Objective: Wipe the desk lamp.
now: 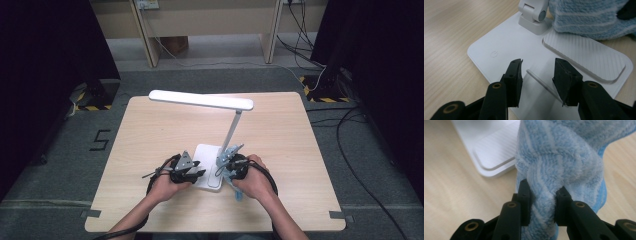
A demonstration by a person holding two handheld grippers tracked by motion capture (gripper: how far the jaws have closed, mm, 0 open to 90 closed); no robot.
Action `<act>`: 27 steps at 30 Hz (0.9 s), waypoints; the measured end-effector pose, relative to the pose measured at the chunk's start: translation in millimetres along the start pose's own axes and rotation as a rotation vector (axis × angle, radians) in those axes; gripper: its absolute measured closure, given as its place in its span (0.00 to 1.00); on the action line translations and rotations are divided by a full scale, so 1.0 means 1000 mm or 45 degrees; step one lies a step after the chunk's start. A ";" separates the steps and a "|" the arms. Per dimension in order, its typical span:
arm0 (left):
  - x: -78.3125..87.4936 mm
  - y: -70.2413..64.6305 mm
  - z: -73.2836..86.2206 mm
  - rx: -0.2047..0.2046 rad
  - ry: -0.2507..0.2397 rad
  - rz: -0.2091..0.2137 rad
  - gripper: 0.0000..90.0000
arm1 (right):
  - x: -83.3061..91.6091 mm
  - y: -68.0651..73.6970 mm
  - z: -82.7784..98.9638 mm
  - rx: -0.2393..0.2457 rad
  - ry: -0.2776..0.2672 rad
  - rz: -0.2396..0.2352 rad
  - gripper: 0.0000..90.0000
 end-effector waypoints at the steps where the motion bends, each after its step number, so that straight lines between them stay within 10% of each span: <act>1: 0.000 0.000 0.000 0.001 0.000 0.000 0.63 | 0.000 0.002 0.001 0.008 0.006 -0.012 0.81; 19: 0.005 0.003 -0.001 0.067 0.024 0.026 0.57 | 0.013 0.046 0.011 0.121 0.046 -0.232 0.80; 27: 0.056 0.038 -0.025 0.090 -0.123 -0.108 0.52 | 0.015 0.042 0.004 0.151 -0.036 -0.217 0.80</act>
Point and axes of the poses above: each handheld gripper's, and its own axes: x roughly backward along the jaws, z roughly out of its underside, y roughly to its left, the point moved 6 cm from there along -x, roughly forward along the jaws, and after that the axes turned 8 degrees about -z, right-handed, at the moved point
